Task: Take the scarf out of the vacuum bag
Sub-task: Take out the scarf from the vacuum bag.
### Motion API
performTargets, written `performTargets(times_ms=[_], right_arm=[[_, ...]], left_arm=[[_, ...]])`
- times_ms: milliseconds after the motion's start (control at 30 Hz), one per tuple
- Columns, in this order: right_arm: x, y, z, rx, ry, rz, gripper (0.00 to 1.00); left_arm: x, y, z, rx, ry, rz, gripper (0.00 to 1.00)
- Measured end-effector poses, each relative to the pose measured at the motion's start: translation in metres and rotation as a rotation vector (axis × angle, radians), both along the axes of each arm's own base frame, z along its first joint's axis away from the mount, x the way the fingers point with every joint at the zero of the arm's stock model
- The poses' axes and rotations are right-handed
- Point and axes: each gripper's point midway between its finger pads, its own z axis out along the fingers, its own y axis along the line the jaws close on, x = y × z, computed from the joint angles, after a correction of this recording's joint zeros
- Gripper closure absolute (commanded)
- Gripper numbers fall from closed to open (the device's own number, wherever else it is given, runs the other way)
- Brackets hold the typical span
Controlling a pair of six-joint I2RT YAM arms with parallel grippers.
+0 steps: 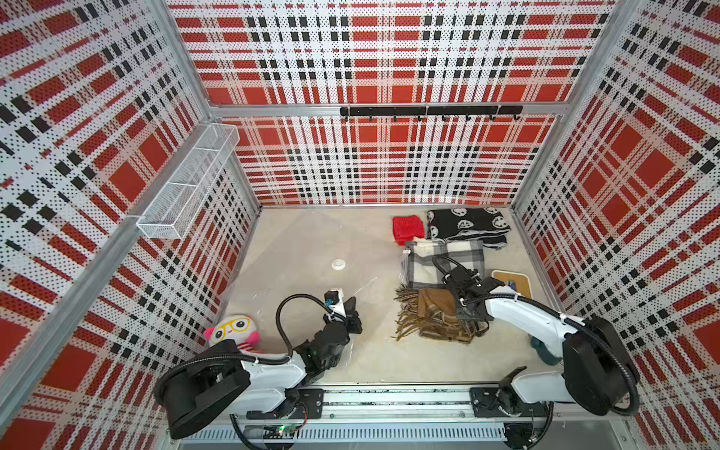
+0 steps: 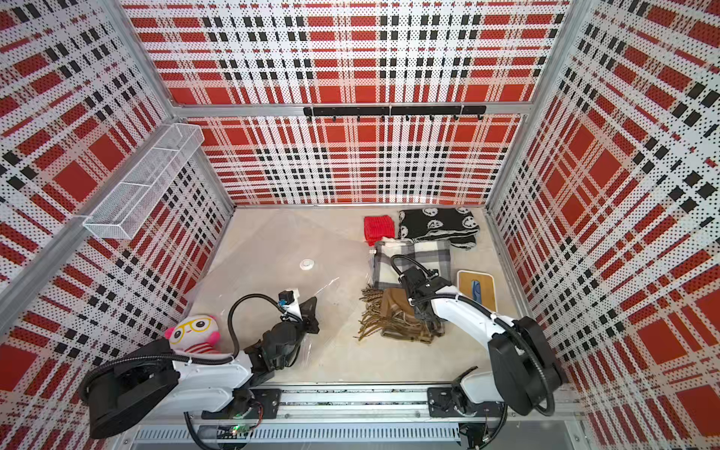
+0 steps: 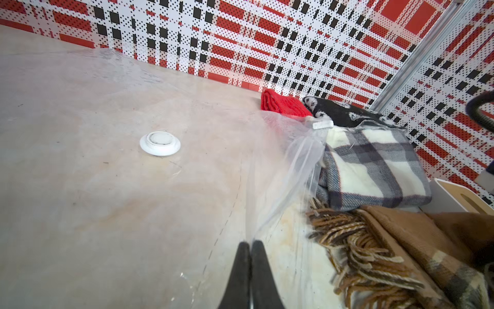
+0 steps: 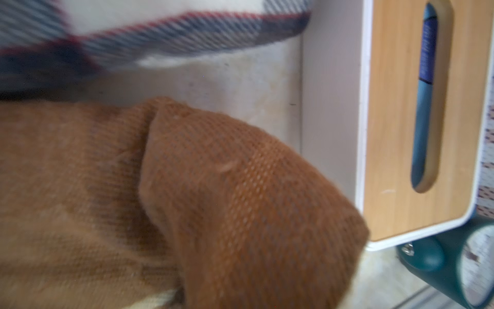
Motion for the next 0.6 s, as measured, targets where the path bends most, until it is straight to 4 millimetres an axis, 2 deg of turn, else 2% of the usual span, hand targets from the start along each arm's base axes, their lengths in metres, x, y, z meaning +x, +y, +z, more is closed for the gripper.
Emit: performTargets(times_ms=[100,267,467,600], right_arm=[[-0.001,-0.009,-0.003,-0.037,0.016,-0.02,0.6],[-0.002,-0.016,-0.002,-0.073,0.024,-0.025,0.33],[0.001,-0.02,0.007,-0.091,-0.008,-0.041,0.28],[0.004,-0.018,0.026,-0.106,-0.07,-0.041,0.23]], left_arm=[[-0.001,0.002,-0.002,0.008,0.002,0.0,1.0],[-0.002,0.002,-0.002,0.012,0.002,-0.001,1.0],[-0.002,0.002,-0.002,0.012,0.002,-0.002,1.0],[-0.002,0.002,-0.002,0.013,0.002,-0.002,1.0]])
